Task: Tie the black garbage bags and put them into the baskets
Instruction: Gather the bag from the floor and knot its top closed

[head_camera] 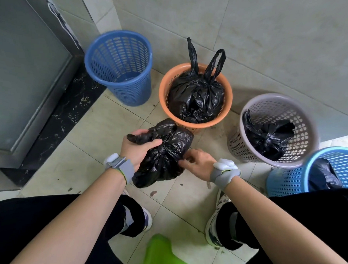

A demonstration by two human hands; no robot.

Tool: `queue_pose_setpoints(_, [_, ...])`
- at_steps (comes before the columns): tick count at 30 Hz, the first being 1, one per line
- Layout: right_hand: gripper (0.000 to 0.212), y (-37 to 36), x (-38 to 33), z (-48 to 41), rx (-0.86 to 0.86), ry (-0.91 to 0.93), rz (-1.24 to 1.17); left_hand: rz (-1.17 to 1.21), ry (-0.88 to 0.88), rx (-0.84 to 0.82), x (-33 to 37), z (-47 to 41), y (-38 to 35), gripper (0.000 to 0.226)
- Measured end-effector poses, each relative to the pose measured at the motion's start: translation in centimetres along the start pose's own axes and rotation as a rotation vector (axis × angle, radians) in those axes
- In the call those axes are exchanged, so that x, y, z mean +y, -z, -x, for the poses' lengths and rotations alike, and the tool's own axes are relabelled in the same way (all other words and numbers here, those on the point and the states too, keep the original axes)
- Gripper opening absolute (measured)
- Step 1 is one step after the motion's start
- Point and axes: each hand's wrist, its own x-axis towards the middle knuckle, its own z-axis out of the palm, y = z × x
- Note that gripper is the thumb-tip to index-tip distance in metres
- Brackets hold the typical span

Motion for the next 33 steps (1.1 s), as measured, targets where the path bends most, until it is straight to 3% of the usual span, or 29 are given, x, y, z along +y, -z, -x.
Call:
queue_pose_setpoints(4, [0.034,0.5,0.4,-0.3,0.325,0.071,-0.125,-0.162,-0.150,-0.069,0.5,0.2,0.1,0.028])
queue_pose_setpoints(6, [0.037,0.9,-0.1,-0.4,0.388,0.177,-0.151,-0.213,-0.207,-0.120,0.6,0.3,0.0,0.025])
queue_pose_setpoints(10, [0.046,1.4,-1.3,-0.4,0.276,0.277,-0.164,-0.260,-0.249,-0.168,0.4,0.3,-0.1,0.022])
queue_pose_setpoints(16, [0.027,0.1,-1.0,-0.8,0.320,0.286,-0.036,-0.291,-0.188,-0.175,-0.7,0.5,-0.4,0.022])
queue_pose_setpoints(22, [0.029,0.4,0.5,-0.6,0.341,0.259,0.095,-0.127,-0.004,-0.127,-2.4,-0.8,1.2,0.048])
queue_pose_setpoints(26, [0.029,1.1,0.4,-0.4,0.366,0.182,0.073,-0.012,0.055,-0.161,-1.0,-0.3,1.0,0.032])
queue_pose_setpoints(29, [0.029,1.4,-0.2,0.0,0.326,0.151,0.016,0.163,0.121,-0.215,0.1,0.2,1.2,0.033])
queue_pose_setpoints(33, [0.033,2.8,-2.8,1.1,0.242,0.175,-0.086,0.323,0.080,-0.232,3.1,1.3,3.0,0.012])
